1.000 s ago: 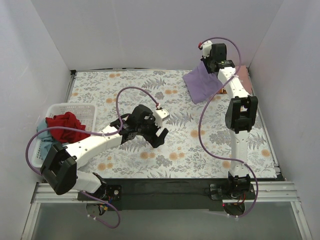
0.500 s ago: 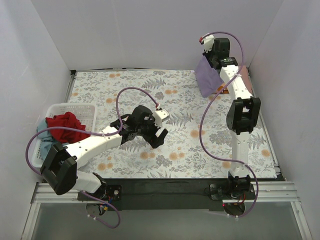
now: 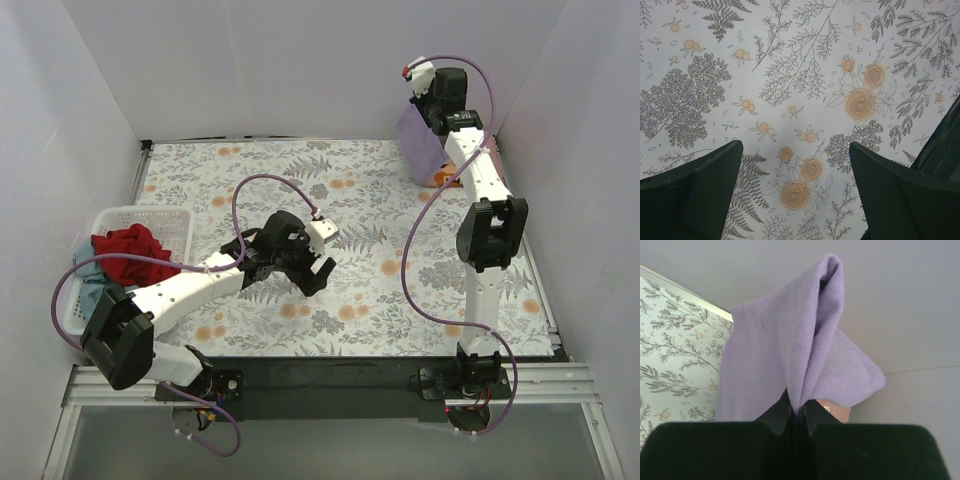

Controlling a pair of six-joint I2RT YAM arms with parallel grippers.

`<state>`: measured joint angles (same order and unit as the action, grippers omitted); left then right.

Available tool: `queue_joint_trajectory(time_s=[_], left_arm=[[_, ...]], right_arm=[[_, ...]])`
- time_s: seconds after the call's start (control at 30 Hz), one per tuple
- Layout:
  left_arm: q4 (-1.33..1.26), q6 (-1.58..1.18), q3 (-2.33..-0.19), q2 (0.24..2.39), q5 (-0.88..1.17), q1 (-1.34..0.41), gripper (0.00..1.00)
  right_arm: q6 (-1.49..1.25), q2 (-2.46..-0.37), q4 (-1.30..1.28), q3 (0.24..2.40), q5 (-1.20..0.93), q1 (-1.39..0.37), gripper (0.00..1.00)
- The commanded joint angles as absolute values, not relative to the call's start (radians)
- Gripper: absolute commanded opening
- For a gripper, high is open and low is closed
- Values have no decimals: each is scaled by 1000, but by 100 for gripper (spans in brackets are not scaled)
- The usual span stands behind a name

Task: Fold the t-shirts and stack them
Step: Neatly place the folded tshirt to the corner

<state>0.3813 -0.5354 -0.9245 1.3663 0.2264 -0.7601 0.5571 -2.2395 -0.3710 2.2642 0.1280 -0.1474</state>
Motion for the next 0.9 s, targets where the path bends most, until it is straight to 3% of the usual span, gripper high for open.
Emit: queue_joint_trajectory(time_s=[0.0,0.87], left_arm=[[373,-525,-930,1342,224,-755,87],[413,-528,-1000,1423,253,-755,87]], right_arm=[[589,-2158,-291,2287,120,-123,1],[819,-2301,-143,2232,8,-9,1]])
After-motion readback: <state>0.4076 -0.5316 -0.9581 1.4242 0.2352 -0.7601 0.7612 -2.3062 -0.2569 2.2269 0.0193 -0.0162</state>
